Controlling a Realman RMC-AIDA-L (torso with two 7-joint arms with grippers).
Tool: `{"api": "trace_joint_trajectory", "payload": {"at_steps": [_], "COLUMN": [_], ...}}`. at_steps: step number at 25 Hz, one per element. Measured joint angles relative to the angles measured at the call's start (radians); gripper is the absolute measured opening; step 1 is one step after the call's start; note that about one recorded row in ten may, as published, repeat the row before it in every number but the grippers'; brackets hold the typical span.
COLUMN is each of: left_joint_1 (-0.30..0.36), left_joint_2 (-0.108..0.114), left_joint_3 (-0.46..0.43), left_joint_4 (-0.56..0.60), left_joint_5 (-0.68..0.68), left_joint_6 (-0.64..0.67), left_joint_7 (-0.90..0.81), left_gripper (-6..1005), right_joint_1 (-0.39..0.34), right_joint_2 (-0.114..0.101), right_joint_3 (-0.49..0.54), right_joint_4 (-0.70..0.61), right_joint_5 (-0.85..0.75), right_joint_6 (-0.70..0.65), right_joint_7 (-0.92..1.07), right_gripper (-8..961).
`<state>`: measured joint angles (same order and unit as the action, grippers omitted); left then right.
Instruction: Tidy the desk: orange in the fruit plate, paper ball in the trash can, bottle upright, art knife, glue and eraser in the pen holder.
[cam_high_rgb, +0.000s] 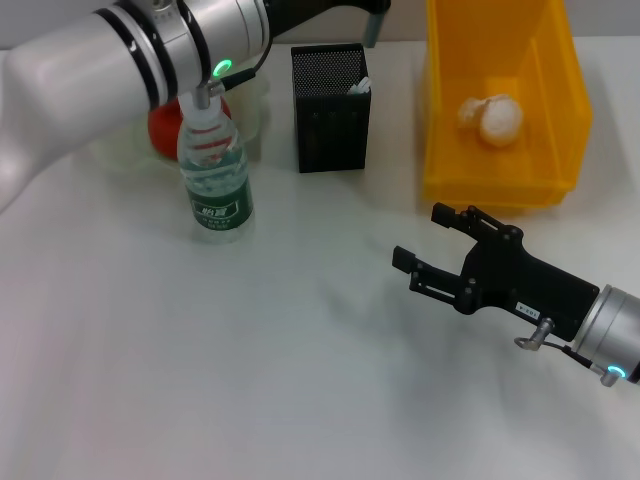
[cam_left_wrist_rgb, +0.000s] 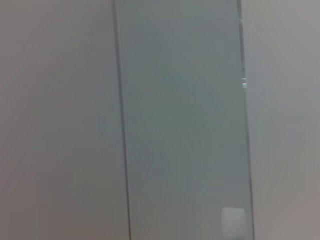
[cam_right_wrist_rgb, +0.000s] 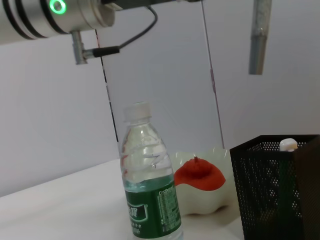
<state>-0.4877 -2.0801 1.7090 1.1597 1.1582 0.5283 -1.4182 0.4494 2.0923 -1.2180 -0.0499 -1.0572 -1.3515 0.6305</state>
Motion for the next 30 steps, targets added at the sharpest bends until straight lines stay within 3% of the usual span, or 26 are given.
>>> {"api": "trace_joint_trajectory", "payload": {"at_steps": [7,10,12,15,30], "left_joint_1": [-0.059,-0.094,-0.098,-0.134,-0.146], "left_joint_2": [0.000,0.000,0.000,0.000,0.000], "left_joint_3": [0.007,0.008,0.008,0.022,0.028], "left_joint_4": [-0.124,-0.230,-0.240,-0.332,-0.397], "left_joint_5": [-0.189,-0.343,-0.359,-0.485,-0.555], "left_joint_6": [-0.020,-0.014,-0.012,0.002,0.005], "left_joint_7": [0.147,0.300,0.319,0.469,0.576], "left_gripper": [145,156,167,183,264], "right_joint_1": [0.000,0.000,0.002,0.011,0.012], "right_joint_2": [0.000,0.000,0.000,0.000,0.000], "right_joint_3": [0.000,0.000,0.000,0.000,0.000], "right_joint_4": [0.001,0.001,0.001,0.001,0.001], "right_joint_5": [0.001,0.001,0.001,0.002,0.002], "right_joint_6": [0.000,0.000,0.000,0.000,-0.006], "right_joint_7": [0.008,0.011,0.011,0.017,0.023], "right_gripper": [824,824,824,824,824]}}
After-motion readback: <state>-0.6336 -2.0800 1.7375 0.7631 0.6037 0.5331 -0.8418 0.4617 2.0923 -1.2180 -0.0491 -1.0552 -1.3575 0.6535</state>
